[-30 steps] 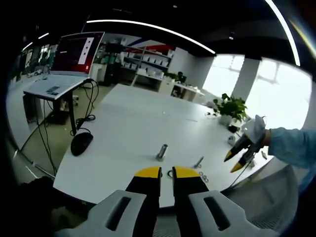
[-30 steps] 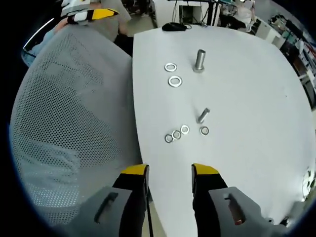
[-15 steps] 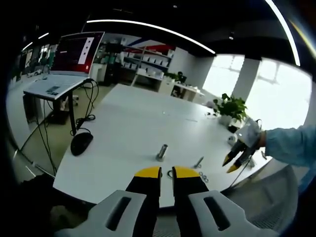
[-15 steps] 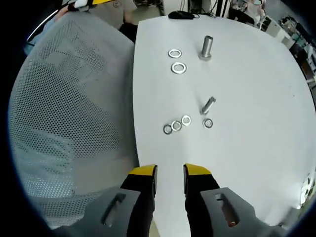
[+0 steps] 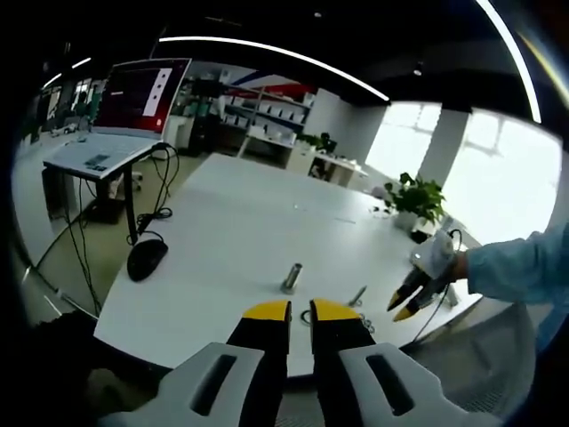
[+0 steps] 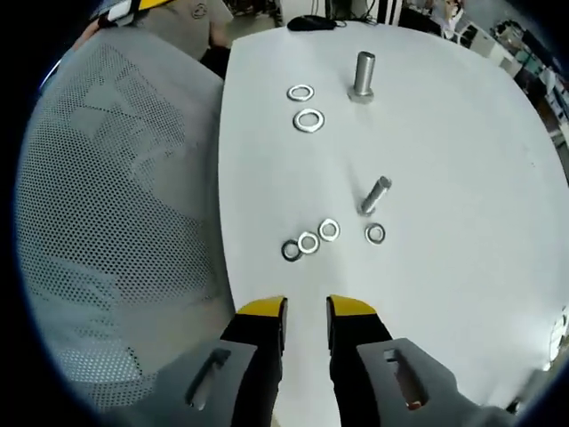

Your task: Place the washer onto the threaded stud by aligning its center hole with the stud, sliding it down to the base, and recovering from edge contact or off-axis alignment until the washer reaches the visible bottom stop.

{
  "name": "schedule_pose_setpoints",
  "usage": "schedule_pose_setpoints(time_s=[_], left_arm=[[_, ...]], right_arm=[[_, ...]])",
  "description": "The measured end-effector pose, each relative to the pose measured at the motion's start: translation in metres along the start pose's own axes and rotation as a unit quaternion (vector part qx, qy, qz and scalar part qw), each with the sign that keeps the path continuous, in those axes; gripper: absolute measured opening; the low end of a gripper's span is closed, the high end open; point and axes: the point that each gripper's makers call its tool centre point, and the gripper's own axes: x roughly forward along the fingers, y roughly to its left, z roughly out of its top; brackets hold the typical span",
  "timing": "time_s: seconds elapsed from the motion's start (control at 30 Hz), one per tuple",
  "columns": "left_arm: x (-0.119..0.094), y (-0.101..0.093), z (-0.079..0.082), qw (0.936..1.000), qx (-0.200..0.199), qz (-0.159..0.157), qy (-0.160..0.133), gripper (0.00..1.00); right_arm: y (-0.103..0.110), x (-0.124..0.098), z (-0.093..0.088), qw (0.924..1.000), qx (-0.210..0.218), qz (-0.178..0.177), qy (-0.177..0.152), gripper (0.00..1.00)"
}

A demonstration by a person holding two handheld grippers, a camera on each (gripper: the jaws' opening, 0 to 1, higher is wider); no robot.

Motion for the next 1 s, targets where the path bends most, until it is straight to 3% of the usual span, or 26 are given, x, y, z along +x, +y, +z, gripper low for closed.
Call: schedule_pose_setpoints(time_s=[0.37, 0.7, 1.0], left_arm=[[0.0, 0.0, 0.0, 1.0, 0.001, 0.001, 0.0, 0.06], [0.0, 0.0, 0.001, 1.0, 0.0, 0.002, -0.003, 0.06], [0.0, 0.001, 0.0, 1.0, 0.0, 0.003, -0.001, 0.06]], right_arm=[[-0.005, 0.021, 0.021, 0.9999, 0.003, 0.0, -0.013, 0.18], [-0.003, 0.028, 0.027, 0.9996, 0.024, 0.006, -0.013, 0.18], [-0.009, 0.034, 0.028, 1.0, 0.003, -0.004, 0.001, 0.15]])
